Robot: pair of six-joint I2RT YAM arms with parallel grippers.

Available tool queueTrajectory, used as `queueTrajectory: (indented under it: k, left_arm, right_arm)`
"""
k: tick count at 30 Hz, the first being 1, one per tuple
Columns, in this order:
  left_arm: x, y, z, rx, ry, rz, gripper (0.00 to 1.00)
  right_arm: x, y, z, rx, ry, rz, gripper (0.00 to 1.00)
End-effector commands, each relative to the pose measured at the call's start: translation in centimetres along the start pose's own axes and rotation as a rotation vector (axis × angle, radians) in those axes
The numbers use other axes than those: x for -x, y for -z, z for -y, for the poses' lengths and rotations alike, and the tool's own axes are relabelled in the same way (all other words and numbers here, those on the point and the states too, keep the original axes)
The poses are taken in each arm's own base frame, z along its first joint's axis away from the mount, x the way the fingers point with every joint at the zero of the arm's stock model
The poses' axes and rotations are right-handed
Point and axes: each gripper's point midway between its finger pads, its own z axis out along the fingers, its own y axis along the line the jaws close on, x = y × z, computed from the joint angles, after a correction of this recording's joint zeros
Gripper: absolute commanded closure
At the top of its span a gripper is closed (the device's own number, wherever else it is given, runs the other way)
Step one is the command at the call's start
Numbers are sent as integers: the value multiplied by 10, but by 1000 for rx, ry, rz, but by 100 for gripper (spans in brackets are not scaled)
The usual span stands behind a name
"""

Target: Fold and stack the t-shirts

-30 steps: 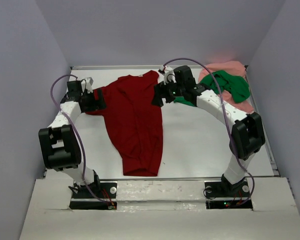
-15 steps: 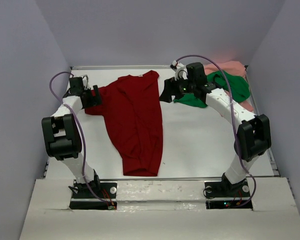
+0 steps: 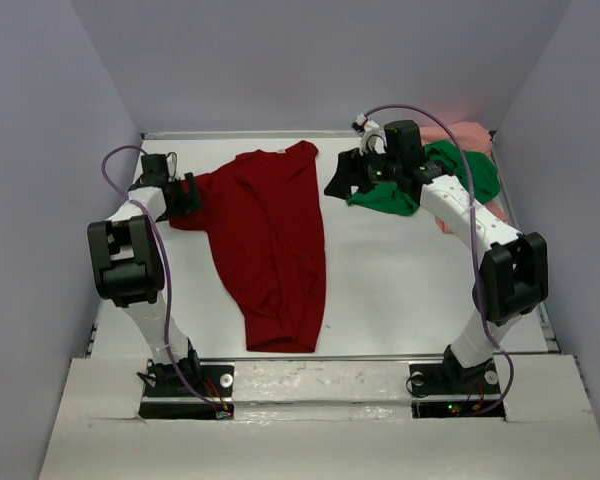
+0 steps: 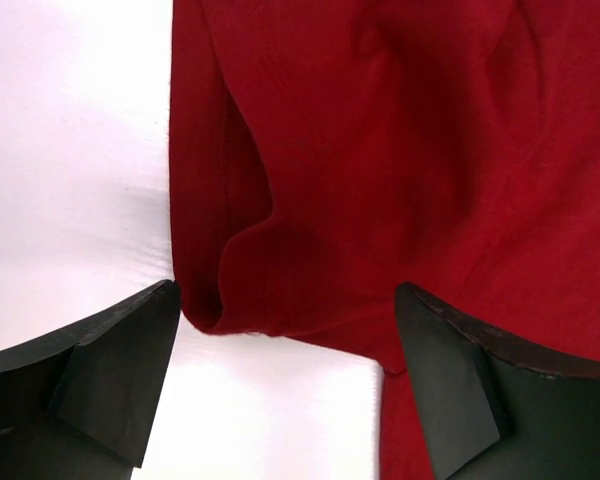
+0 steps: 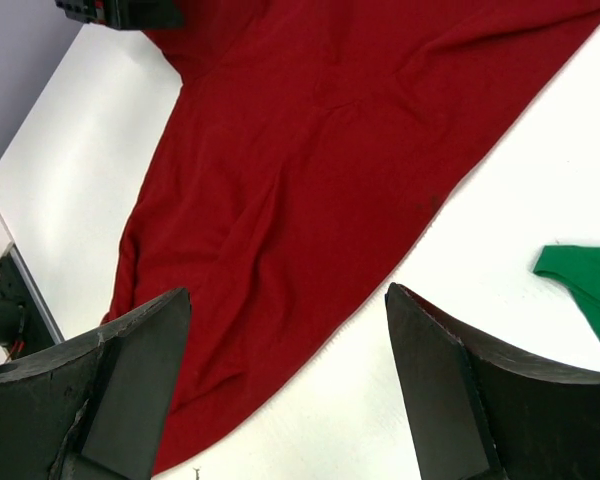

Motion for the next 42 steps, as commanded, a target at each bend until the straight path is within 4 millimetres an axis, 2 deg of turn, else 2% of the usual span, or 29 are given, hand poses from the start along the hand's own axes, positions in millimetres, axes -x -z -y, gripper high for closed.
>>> queueTrajectory:
  k: [1,7,11,12,13,15,21,24,26,29,30,31,33,34,37,38,40,41,42]
  left_arm:
    - [7,-4,-8,0,37,-7,4]
    - [-4,-16,-12,-6,60,-55,13]
    - [-8,-20,-16,-7,71,-68,32]
    - [-8,-21,-17,-7,74,-68,47]
    - [-9,-22,-19,-7,79,-71,75]
    - [-7,-22,-21,6,82,-68,98]
    - [0,-22,-21,6,84,-53,100]
    - [9,-22,-14,-15,87,-40,100]
    - [23,-17,-5,-28,81,-18,100]
    - [49,1,22,-62,48,37,100]
    - [54,6,40,-84,21,49,100]
    - [67,15,51,-94,5,76,100]
    - [80,29,76,-129,-20,107,100]
    - [83,35,98,-161,-51,117,100]
    - [112,68,148,-251,-113,199,100]
    - [107,76,171,-295,-142,192,100]
    - [109,88,200,-363,-176,201,100]
    - [111,99,226,-408,-209,211,100]
    - [111,105,241,-437,-233,214,100]
  right_arm:
    - [26,23,-7,15,31,84,16]
    - [28,33,1,12,5,97,16]
    - [27,35,1,29,-9,95,16]
    - [27,35,1,32,-10,96,16]
    - [28,38,4,25,-15,100,16]
    - [27,37,3,36,-18,97,17]
    - [30,42,2,42,-21,107,16]
    - [30,42,1,43,-20,108,16]
    - [28,41,2,46,-24,104,16]
    - [28,40,2,47,-26,101,17]
    - [28,40,2,47,-26,101,17]
    - [27,39,3,44,-26,100,17]
    - [26,38,4,46,-29,96,17]
    - [26,37,4,48,-32,94,17]
    - [23,35,7,44,-38,88,17]
    - [25,36,11,37,-41,92,17]
    - [23,35,13,31,-44,88,17]
    - [24,36,13,32,-43,89,17]
    - [24,36,13,30,-42,90,17]
